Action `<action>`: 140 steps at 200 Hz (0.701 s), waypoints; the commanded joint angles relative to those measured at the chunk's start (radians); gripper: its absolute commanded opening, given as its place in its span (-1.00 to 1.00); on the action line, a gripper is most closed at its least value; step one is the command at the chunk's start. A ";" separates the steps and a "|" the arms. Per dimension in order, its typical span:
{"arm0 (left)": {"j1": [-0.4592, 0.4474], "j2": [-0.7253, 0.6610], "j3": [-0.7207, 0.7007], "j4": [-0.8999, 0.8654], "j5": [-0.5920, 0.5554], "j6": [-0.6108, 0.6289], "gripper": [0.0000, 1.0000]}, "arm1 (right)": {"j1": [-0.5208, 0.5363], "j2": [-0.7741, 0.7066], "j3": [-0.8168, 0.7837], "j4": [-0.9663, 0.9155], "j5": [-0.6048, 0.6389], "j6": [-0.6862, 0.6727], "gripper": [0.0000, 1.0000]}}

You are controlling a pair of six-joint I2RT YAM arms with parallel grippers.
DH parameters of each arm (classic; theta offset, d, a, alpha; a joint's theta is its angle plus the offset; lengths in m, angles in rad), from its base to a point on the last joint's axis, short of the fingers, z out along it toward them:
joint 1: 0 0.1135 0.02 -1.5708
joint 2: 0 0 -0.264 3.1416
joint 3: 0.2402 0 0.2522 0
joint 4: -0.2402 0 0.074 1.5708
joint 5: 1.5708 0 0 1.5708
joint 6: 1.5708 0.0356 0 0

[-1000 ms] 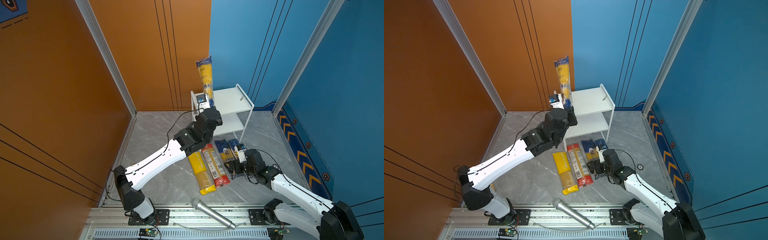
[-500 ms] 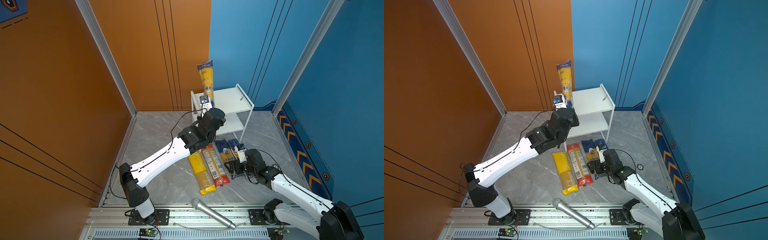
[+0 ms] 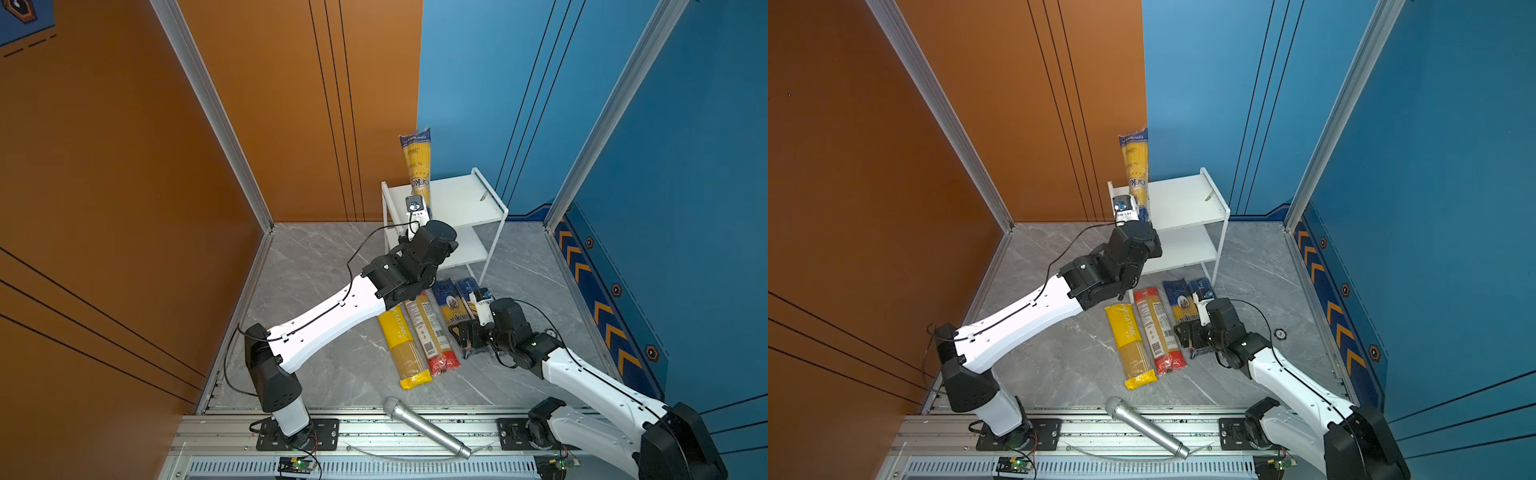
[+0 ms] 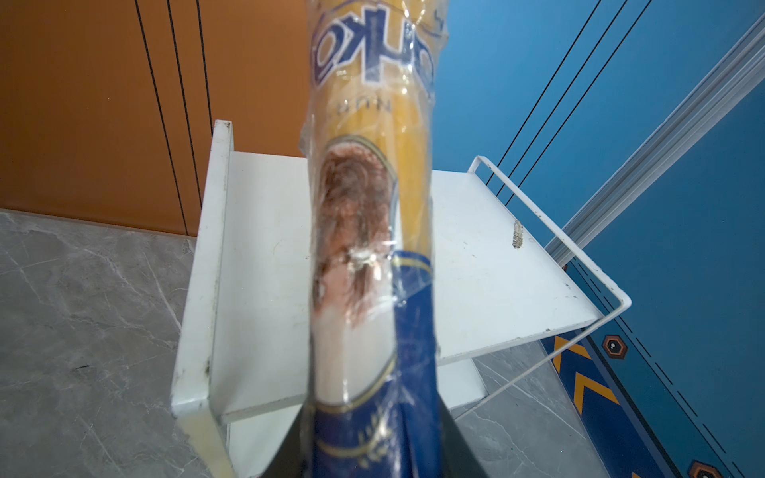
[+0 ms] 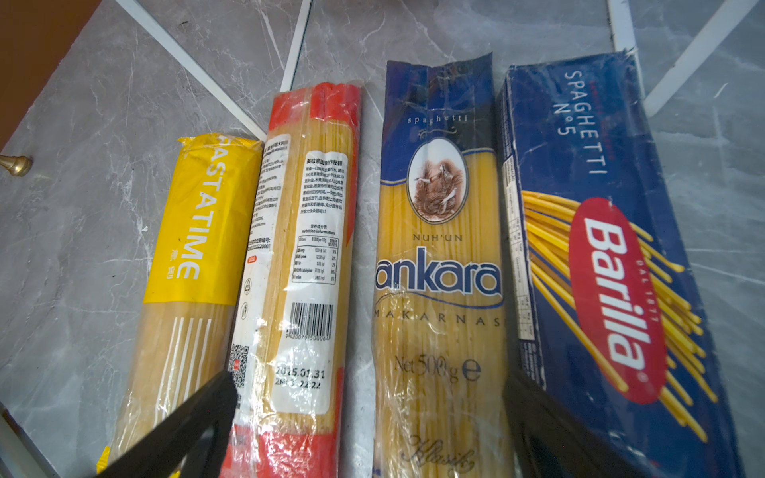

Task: Arrange pasta packages on shelves
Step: Place the pasta bag on the shelf.

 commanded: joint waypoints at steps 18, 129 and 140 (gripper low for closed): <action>-0.021 0.004 0.070 0.125 -0.116 0.045 -1.00 | -0.008 -0.004 -0.019 -0.001 -0.011 -0.006 0.97; -0.021 0.021 0.070 0.167 -0.173 0.067 -1.00 | -0.011 -0.005 -0.022 0.004 -0.017 -0.006 0.97; -0.019 0.023 0.067 0.167 -0.177 0.071 -1.00 | -0.011 -0.006 -0.022 0.005 -0.018 -0.006 0.97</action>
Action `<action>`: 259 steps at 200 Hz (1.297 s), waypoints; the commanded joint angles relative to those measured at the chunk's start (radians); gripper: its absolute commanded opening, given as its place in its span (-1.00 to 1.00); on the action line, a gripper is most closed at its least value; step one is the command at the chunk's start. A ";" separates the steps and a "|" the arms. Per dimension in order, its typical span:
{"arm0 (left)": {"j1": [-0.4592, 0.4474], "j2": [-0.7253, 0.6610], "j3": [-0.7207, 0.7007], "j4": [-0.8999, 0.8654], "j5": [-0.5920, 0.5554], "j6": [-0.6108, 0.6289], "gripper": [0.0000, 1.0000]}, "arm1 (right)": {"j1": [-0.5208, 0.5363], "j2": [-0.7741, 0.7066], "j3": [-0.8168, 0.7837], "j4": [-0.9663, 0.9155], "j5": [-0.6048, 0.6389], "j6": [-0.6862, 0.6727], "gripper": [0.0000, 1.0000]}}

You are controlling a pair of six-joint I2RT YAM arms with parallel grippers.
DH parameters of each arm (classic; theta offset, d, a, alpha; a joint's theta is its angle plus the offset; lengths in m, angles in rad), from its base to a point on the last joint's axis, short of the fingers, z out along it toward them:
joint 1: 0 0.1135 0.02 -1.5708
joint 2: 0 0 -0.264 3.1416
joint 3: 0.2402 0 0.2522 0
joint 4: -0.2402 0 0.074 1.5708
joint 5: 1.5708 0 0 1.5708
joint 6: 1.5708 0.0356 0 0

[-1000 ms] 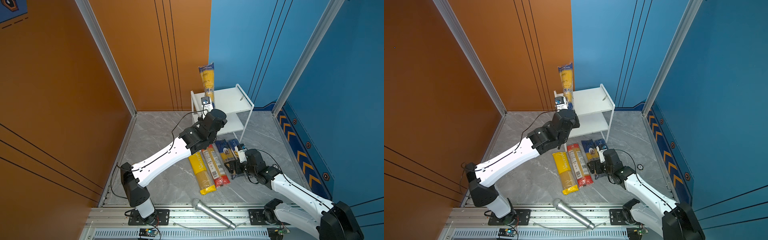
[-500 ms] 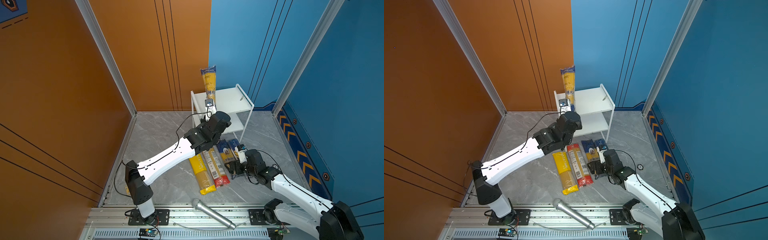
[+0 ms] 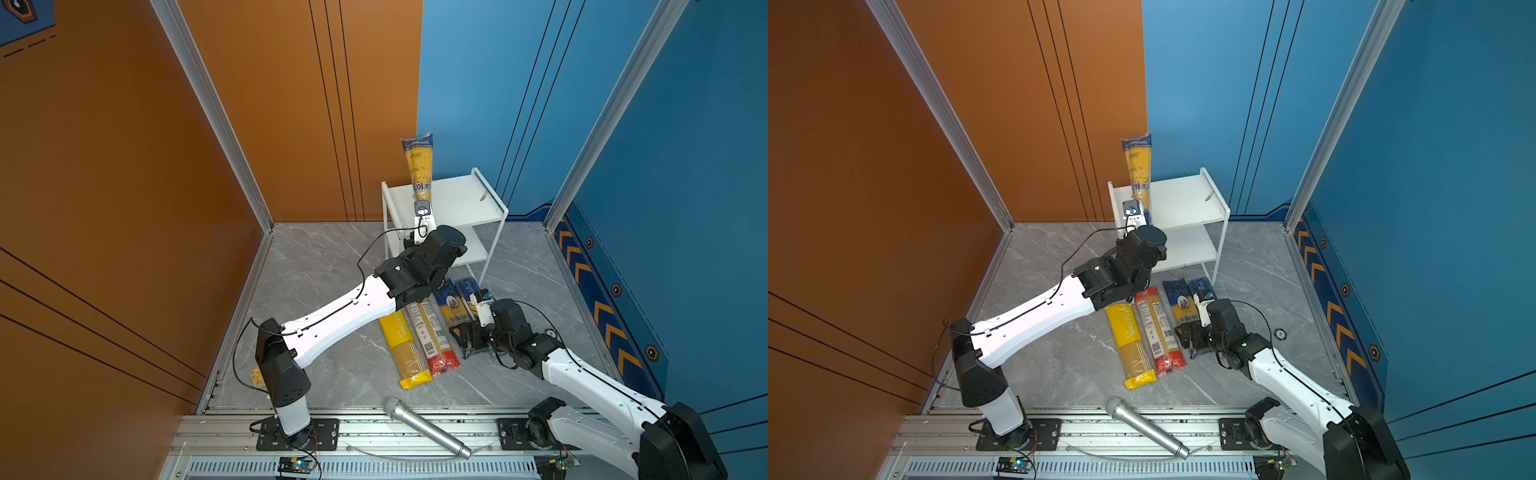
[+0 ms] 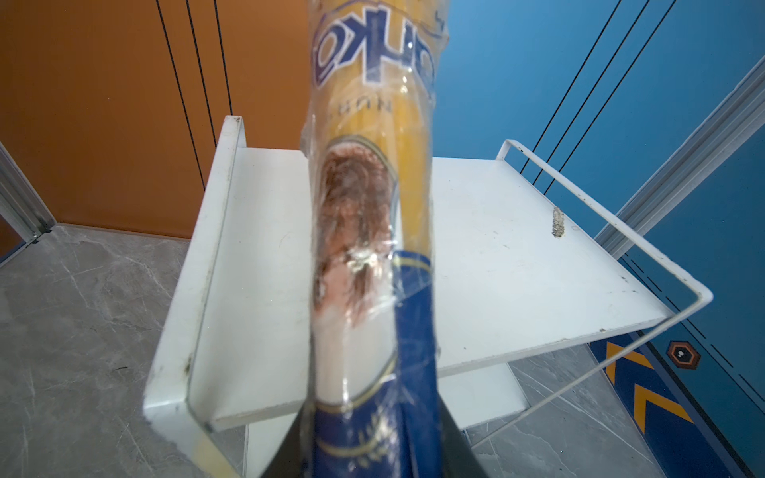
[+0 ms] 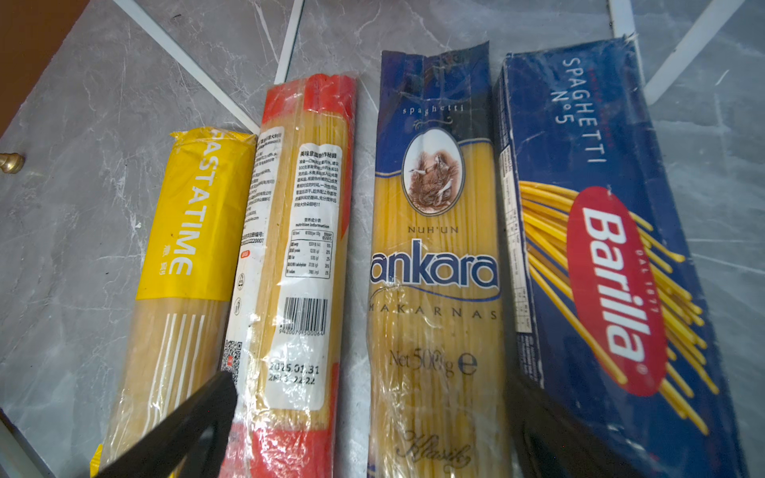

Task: Arrange pasta packages on shelves
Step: Place the pasta bag on the shelf.

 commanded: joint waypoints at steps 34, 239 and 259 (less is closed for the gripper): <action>0.000 -0.019 0.067 0.196 -0.088 0.034 -1.00 | -0.006 -0.005 -0.014 0.006 -0.017 -0.006 0.97; 0.002 -0.034 0.017 0.215 -0.099 0.033 -0.98 | -0.014 -0.017 -0.022 0.011 -0.037 -0.008 1.00; 0.002 -0.036 0.015 0.206 -0.102 0.034 -0.98 | -0.016 -0.017 -0.022 0.012 -0.037 -0.008 1.00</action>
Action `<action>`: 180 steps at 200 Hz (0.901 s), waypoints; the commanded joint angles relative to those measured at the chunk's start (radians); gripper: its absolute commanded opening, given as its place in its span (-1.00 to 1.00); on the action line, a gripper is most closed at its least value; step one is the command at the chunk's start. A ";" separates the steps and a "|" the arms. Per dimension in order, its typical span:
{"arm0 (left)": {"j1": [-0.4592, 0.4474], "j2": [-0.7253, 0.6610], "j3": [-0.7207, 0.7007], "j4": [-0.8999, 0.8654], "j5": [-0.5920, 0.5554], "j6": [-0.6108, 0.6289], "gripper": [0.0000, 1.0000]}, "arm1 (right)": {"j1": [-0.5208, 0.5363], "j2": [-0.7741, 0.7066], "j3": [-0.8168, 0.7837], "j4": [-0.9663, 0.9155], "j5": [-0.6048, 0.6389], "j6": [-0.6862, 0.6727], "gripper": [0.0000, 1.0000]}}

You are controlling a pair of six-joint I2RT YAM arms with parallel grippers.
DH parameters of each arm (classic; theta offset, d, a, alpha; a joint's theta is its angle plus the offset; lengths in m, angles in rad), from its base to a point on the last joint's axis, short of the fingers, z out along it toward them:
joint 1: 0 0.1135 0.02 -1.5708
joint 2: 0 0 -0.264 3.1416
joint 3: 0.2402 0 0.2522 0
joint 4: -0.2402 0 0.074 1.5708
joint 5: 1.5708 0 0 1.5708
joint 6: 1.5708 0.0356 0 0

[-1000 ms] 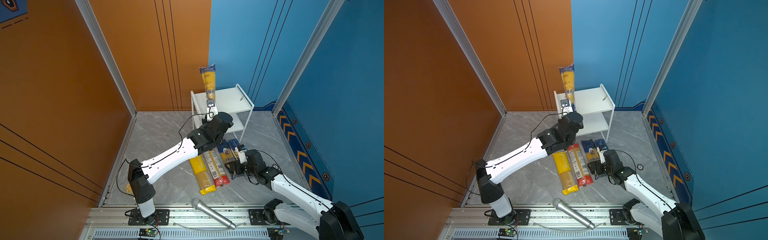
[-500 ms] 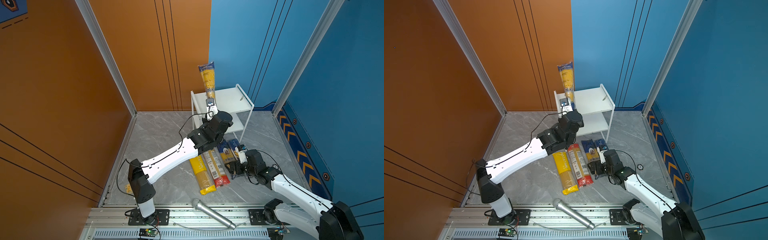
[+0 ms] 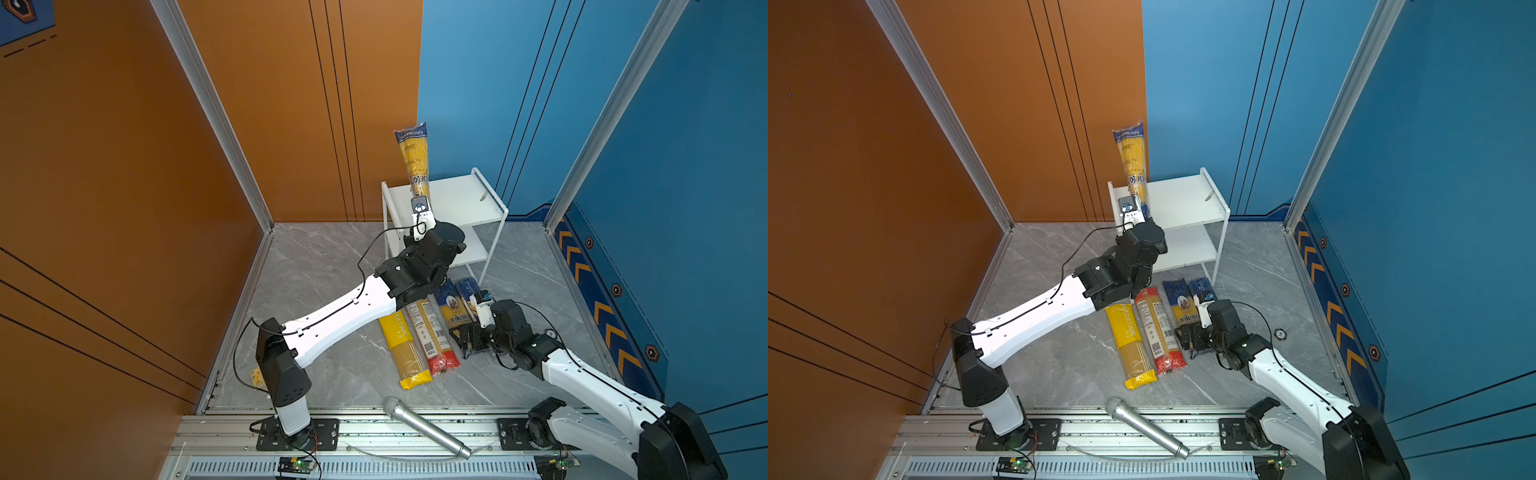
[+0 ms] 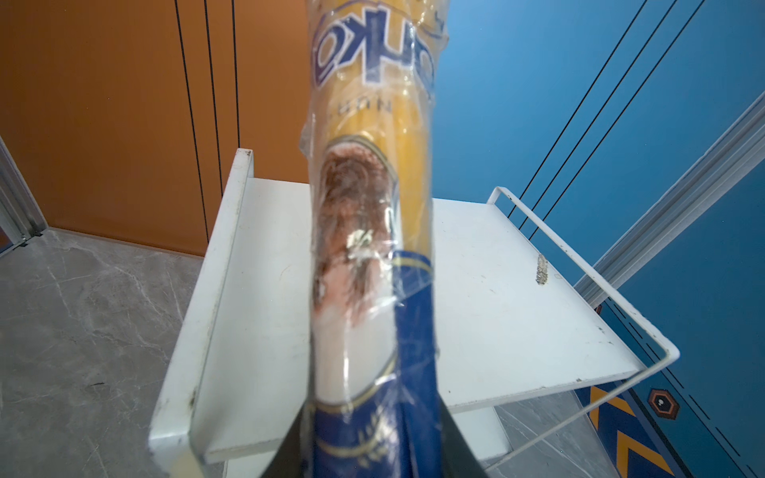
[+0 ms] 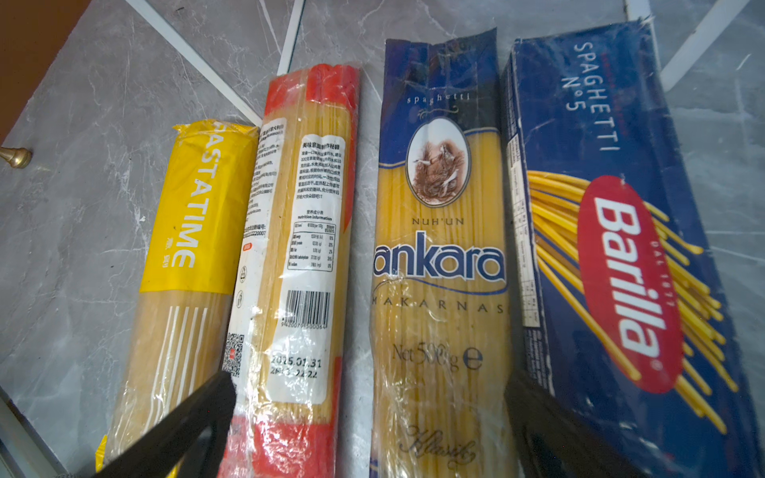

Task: Arrange pasta packages on shelves
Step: Place the pasta bag on the shelf.

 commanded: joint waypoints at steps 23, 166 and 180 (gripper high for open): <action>0.001 -0.040 0.006 0.105 -0.067 0.029 -0.97 | -0.009 -0.016 -0.010 0.009 -0.013 -0.007 1.00; 0.008 -0.045 -0.026 0.125 -0.067 0.026 -0.81 | -0.011 -0.018 -0.013 0.012 -0.016 -0.006 1.00; 0.008 -0.046 -0.029 0.128 -0.069 0.026 -0.75 | -0.011 -0.019 -0.012 0.012 -0.017 -0.006 1.00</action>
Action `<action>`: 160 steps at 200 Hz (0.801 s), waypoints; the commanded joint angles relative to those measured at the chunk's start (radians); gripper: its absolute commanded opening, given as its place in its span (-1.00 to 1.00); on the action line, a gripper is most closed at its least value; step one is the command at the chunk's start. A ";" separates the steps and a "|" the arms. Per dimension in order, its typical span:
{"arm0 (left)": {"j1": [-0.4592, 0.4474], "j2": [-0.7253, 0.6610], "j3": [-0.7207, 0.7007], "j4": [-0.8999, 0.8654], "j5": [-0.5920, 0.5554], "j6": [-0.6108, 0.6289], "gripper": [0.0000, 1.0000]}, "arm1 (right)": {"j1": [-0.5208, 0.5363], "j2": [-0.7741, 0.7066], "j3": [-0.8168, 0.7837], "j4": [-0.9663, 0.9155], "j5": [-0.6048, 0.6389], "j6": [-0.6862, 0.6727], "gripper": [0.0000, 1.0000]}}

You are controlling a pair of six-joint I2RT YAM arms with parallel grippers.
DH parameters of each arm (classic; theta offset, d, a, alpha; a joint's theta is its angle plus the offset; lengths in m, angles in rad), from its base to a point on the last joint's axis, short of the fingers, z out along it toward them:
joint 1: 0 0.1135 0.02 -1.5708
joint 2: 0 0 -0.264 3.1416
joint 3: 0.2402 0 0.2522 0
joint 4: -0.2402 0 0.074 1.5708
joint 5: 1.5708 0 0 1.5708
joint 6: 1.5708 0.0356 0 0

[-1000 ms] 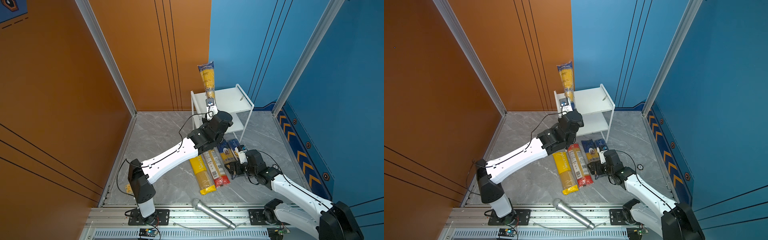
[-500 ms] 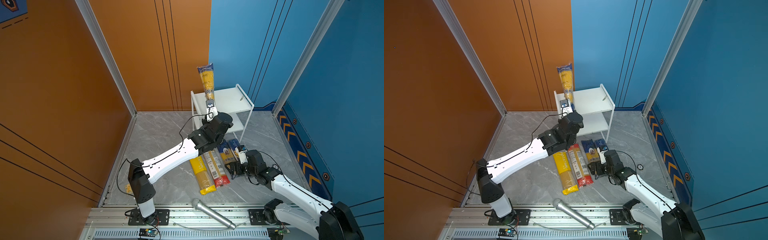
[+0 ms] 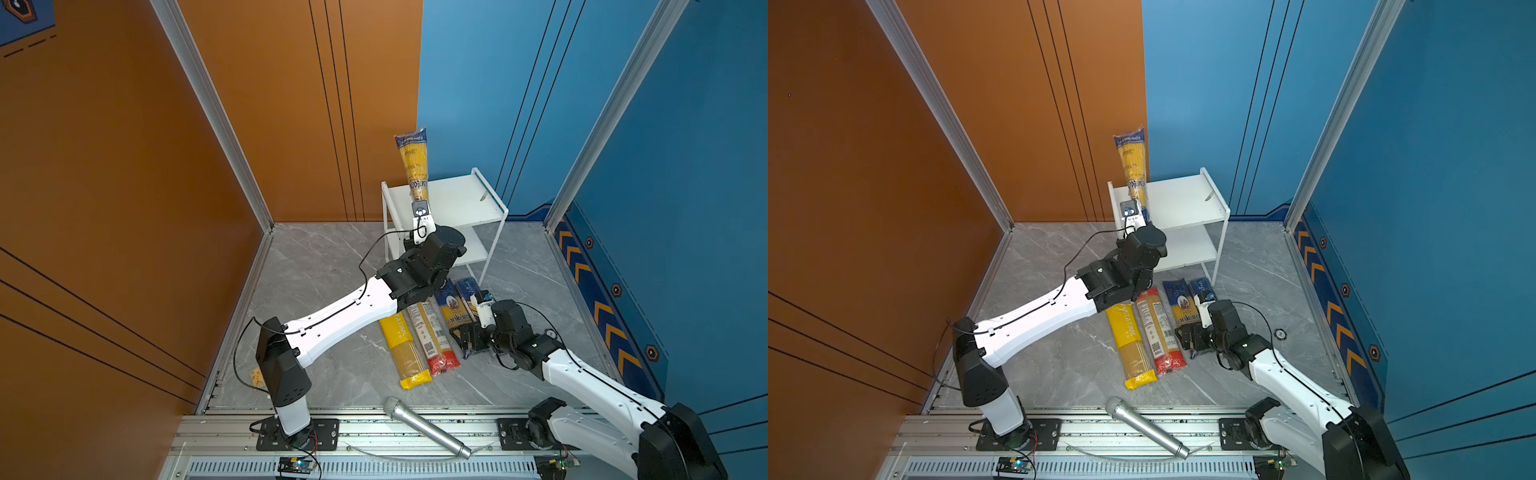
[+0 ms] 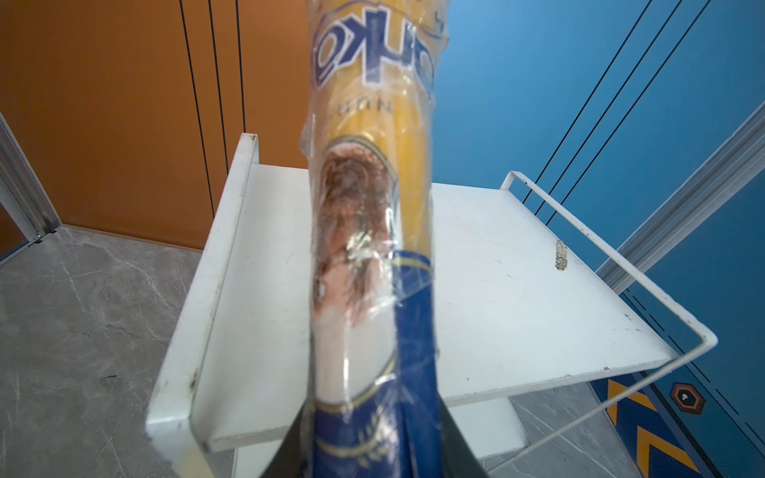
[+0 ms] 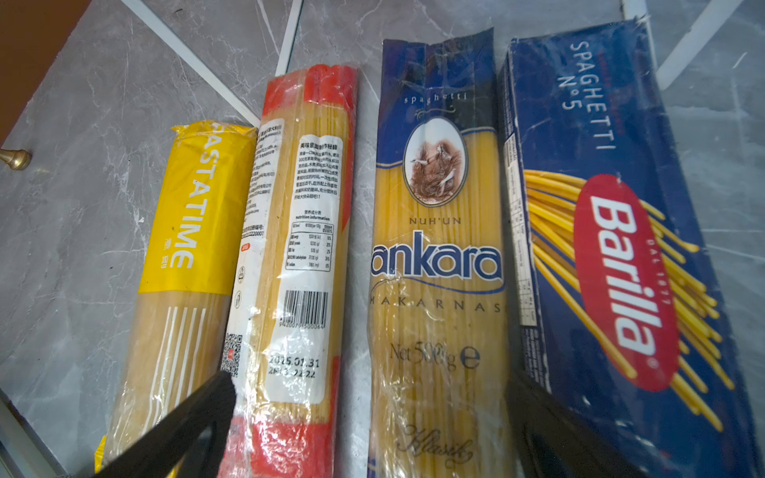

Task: Arrange pasta packages on shelves
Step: Place the pasta bag on the shelf.

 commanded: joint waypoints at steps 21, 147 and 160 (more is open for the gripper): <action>0.010 -0.047 0.004 0.120 -0.059 0.012 -0.73 | -0.006 -0.015 -0.010 0.012 -0.017 -0.007 1.00; 0.024 -0.049 -0.012 0.125 -0.025 -0.019 -0.69 | -0.008 -0.014 -0.011 0.014 -0.022 -0.007 1.00; 0.025 -0.046 -0.012 0.125 -0.022 -0.022 -0.69 | -0.008 -0.014 -0.011 0.014 -0.022 -0.008 1.00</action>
